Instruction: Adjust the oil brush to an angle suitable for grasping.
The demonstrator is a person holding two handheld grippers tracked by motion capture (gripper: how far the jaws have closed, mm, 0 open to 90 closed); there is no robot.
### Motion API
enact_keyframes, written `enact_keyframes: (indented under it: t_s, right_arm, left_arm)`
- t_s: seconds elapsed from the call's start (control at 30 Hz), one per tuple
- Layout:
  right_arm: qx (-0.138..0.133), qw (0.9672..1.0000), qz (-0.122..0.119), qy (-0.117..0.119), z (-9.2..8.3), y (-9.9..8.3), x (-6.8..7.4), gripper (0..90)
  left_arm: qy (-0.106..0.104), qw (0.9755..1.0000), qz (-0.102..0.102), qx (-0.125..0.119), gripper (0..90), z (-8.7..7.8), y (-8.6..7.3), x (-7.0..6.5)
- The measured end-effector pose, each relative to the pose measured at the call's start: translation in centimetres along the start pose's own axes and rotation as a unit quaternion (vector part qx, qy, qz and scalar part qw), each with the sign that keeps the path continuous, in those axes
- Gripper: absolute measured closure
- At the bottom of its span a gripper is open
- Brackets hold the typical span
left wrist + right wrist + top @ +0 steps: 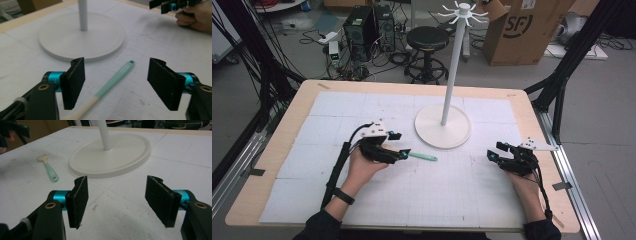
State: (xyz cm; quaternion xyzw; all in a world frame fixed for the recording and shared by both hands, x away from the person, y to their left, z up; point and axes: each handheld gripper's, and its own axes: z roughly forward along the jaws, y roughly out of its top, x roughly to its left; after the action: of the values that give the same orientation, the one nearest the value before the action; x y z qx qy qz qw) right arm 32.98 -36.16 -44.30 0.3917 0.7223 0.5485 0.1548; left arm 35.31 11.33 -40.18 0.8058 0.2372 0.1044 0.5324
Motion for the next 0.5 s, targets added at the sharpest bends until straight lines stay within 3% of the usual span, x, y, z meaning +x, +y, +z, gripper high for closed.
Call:
enact_keyframes:
  t_s: [0.23, 0.5]
  right_arm:
    - [0.0, 1.0, 0.0, 0.0, 0.0, 0.0, 0.0, 34.9]
    - [0.0, 1.0, 0.003, 0.0, 0.0, 0.0, -0.1, 34.9]
  left_arm:
    - [0.02, 0.9982, -0.001, -0.056, 21.8, -4.5, -0.6, 1.5]
    - [0.033, 0.9953, -0.005, -0.091, 18.8, -8.7, -2.1, 2.9]
